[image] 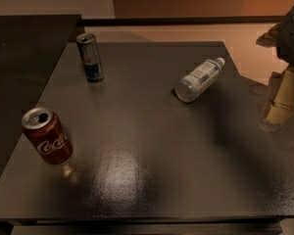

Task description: Place blue plastic bottle upright

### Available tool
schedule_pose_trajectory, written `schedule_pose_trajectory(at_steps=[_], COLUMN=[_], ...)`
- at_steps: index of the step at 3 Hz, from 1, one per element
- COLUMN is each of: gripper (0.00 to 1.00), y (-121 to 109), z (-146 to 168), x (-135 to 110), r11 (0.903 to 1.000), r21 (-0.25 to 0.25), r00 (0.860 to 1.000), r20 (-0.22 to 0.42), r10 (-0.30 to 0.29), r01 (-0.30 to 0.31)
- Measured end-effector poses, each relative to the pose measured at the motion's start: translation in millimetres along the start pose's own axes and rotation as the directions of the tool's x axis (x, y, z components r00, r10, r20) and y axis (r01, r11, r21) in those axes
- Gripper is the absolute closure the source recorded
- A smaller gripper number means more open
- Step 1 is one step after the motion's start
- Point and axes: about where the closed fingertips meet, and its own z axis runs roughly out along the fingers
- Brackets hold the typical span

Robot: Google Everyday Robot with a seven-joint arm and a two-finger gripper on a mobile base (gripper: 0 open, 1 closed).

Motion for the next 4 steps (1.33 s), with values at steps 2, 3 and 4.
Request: schedule_pose_trajectory(at_steps=[2, 3, 4], gripper=[0.00, 0.00, 0.00], y=[-8, -30, -57], z=[8, 23, 36], x=[-7, -21, -37], r11=[0.9995, 0.9933, 0.9703], r21=[-0.013, -0.013, 0.003], r00=[1.000, 0.993, 0.970], r20=[0.009, 0.021, 0.034], r10=[-0.028, -0.115, -0.242], r01=[0.028, 0.115, 0.242])
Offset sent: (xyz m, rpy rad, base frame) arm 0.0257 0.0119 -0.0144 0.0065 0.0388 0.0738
